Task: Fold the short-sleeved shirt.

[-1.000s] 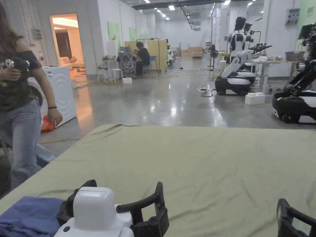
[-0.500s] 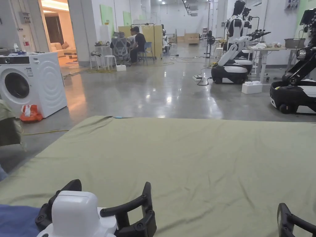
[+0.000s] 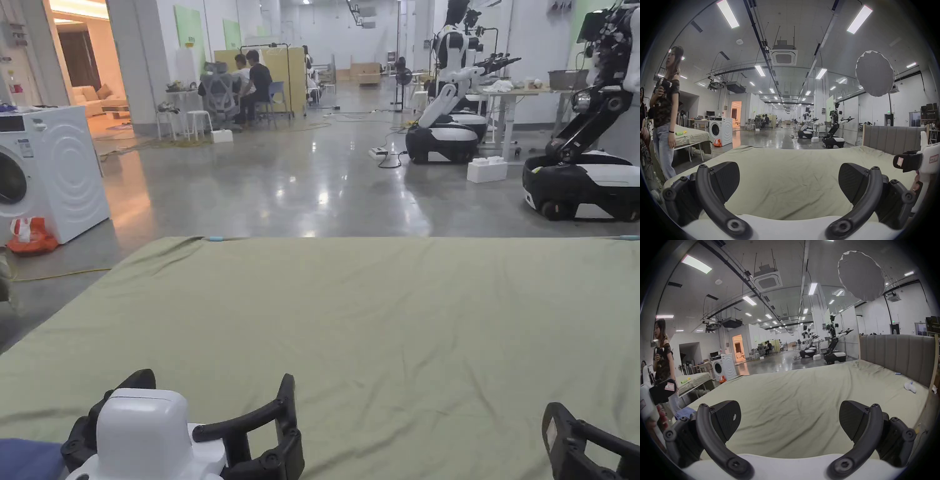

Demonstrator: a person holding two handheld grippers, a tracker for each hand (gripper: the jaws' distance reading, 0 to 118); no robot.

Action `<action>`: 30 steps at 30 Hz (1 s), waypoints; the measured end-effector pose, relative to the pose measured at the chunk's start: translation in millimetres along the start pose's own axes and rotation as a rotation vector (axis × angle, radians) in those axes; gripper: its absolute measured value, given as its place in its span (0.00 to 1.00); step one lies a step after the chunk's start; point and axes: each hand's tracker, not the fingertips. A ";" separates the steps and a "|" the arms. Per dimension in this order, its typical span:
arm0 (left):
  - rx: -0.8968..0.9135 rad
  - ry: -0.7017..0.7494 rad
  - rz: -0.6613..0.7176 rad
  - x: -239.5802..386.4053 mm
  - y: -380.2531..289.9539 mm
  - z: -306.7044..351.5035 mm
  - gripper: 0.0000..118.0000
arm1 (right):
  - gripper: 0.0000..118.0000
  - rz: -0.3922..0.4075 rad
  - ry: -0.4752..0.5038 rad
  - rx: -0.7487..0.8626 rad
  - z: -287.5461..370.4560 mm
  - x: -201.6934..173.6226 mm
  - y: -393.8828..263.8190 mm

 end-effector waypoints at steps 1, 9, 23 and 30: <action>0.001 -0.002 -0.006 0.1 0.5 0.9 1.00 | 1.00 0.044 -0.050 0.016 4.2 -4.3 1.0; 0.004 0.001 0.007 -0.5 6.8 12.3 1.00 | 1.00 0.105 -0.130 0.063 29.6 -20.3 8.8; 0.007 0.029 0.020 -2.3 10.6 20.2 1.00 | 1.00 0.100 -0.137 0.038 34.2 -16.5 11.9; 0.006 0.032 0.034 -4.5 11.4 19.9 1.00 | 1.00 0.033 -0.264 0.073 40.0 -19.1 10.6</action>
